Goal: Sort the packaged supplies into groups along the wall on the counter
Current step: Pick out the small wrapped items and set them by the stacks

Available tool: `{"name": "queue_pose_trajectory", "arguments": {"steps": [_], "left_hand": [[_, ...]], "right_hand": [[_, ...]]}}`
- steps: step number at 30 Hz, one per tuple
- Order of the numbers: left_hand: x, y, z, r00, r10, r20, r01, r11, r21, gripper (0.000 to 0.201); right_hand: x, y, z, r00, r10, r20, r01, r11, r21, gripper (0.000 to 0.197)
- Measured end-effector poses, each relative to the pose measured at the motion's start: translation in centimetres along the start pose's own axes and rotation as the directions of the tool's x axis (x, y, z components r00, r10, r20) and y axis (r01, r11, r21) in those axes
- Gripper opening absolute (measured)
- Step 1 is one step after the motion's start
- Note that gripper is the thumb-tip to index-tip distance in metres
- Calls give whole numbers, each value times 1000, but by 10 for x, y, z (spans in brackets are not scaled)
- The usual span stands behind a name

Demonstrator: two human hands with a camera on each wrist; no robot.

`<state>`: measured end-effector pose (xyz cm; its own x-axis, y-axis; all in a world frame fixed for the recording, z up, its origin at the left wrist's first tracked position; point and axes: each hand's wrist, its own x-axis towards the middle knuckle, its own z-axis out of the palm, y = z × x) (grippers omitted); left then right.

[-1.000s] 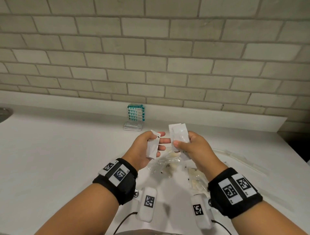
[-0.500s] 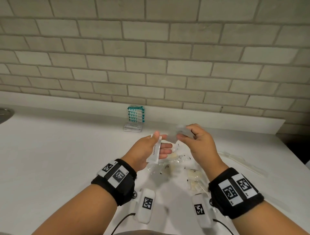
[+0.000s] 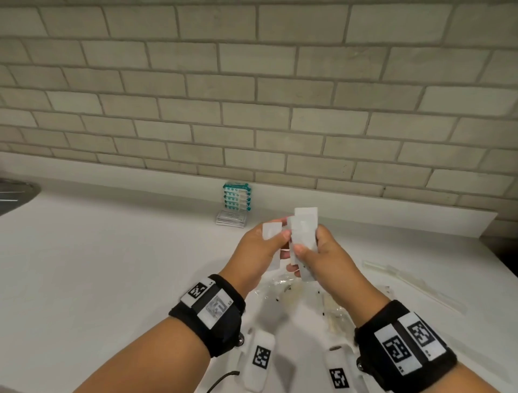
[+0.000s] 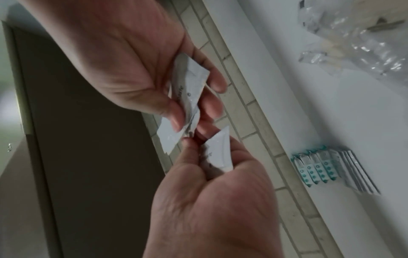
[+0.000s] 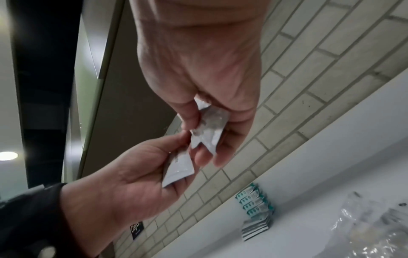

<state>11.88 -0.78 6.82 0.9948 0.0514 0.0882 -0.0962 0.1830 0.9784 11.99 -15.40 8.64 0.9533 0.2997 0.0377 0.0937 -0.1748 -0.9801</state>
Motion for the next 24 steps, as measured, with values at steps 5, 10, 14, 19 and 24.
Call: {"name": "queue_pose_trajectory", "arguments": {"steps": [5,10,14,19,24], "left_hand": [[2,9,-6,996,-66,66,74,989,-125,48],[1,5,9,961,-146,237,206,945,-255,51],[3,-7,7,980,-151,127,174,965,-195,27],[8,-2,0,980,-184,80,195,967,-164,43],[7,12,10,947,-212,240,229,972,-46,37]], "right_hand": [[-1,-8,-8,999,-36,21,33,991,128,41],[3,-12,8,980,4,200,31,985,-171,58],[10,-6,8,983,128,131,-38,844,-535,92],[2,-10,-4,987,-120,105,160,722,-673,124],[1,-20,1,903,-135,409,413,538,-735,144]]}}
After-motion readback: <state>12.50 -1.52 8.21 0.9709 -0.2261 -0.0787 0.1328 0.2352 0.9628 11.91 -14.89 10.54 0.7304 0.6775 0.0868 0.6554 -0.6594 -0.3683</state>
